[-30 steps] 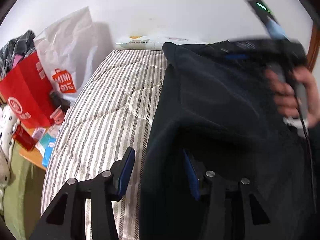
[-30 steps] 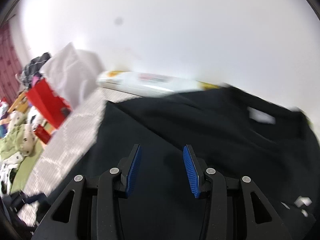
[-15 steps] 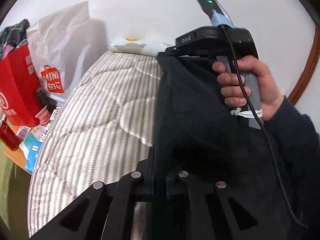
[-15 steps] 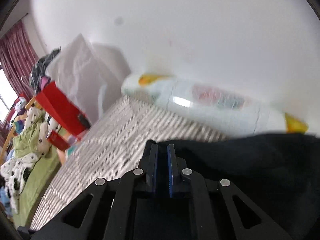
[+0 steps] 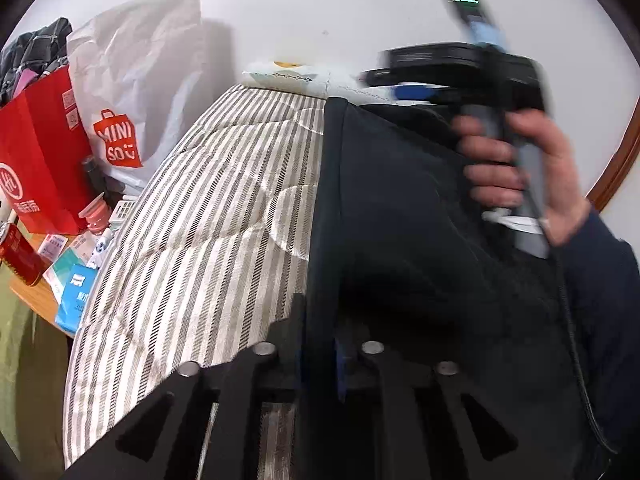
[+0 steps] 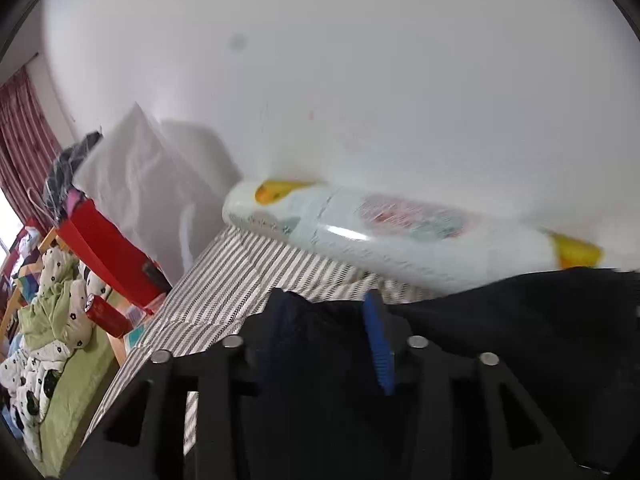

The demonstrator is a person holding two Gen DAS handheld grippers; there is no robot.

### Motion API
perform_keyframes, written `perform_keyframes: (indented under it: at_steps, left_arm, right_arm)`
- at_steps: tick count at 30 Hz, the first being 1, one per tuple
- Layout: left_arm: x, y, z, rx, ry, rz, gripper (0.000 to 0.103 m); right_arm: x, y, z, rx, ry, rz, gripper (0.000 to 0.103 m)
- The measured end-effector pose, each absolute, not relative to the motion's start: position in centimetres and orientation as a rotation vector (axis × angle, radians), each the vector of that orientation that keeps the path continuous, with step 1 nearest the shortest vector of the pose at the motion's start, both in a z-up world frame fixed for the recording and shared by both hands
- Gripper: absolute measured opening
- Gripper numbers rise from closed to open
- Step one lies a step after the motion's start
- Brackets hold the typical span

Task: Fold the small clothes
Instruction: 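Move the right tool to the other sleeve and grasp its cuff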

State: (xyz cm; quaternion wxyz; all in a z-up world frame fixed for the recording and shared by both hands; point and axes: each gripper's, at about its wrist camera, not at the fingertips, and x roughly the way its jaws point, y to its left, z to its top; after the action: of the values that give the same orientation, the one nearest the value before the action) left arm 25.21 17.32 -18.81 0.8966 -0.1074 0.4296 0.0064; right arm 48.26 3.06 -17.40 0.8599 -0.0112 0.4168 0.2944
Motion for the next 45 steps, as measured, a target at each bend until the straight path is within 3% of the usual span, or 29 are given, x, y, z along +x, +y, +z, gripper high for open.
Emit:
perform_keyframes:
  at_steps: [4, 5, 11, 19, 25, 30, 33, 36, 41, 45]
  left_arm:
    - [24.0, 17.5, -17.9, -0.253, 0.858, 0.015, 0.051]
    - [23.7, 17.4, -17.4, -0.251, 0.838, 0.015, 0.053]
    - [25.7, 16.2, -16.1, -0.201, 0.810, 0.021, 0.053]
    - [27.8, 16.5, -19.0, -0.173, 0.915, 0.106, 0.055]
    - [26.8, 15.4, -17.8, -0.150, 0.938, 0.098, 0.053]
    - [24.2, 13.5, -17.0, -0.113, 0.930, 0.066, 0.053]
    - [22.9, 12.8, -17.2, -0.132, 0.952, 0.057, 0.058]
    - [21.3, 11.9, -17.2, -0.147, 0.955, 0.049, 0.060]
    - [19.0, 10.5, -16.7, -0.169, 0.945, 0.032, 0.065]
    - [17.9, 9.2, -16.7, -0.180, 0.935, 0.041, 0.067]
  right_arm:
    - [45.8, -2.2, -15.0, -0.071, 0.853, 0.532, 0.043]
    - [44.9, -4.0, -14.4, -0.102, 0.851, 0.493, 0.043]
    - [38.6, -18.0, -13.8, -0.192, 0.844, 0.213, 0.046]
    - [31.1, -34.3, -17.4, -0.129, 0.954, -0.094, 0.046]
    - [30.9, -36.9, -19.2, -0.052, 0.976, -0.133, 0.047]
    - [29.0, -37.2, -16.5, -0.029, 0.940, -0.104, 0.047]
    - [26.3, -38.4, -14.6, -0.041, 0.877, -0.126, 0.054]
    - [23.2, -42.5, -13.6, -0.058, 0.861, -0.220, 0.069]
    - [17.7, -50.5, -14.3, -0.095, 0.897, -0.368, 0.078]
    - [14.9, -55.1, -16.0, -0.045, 0.956, -0.415, 0.079]
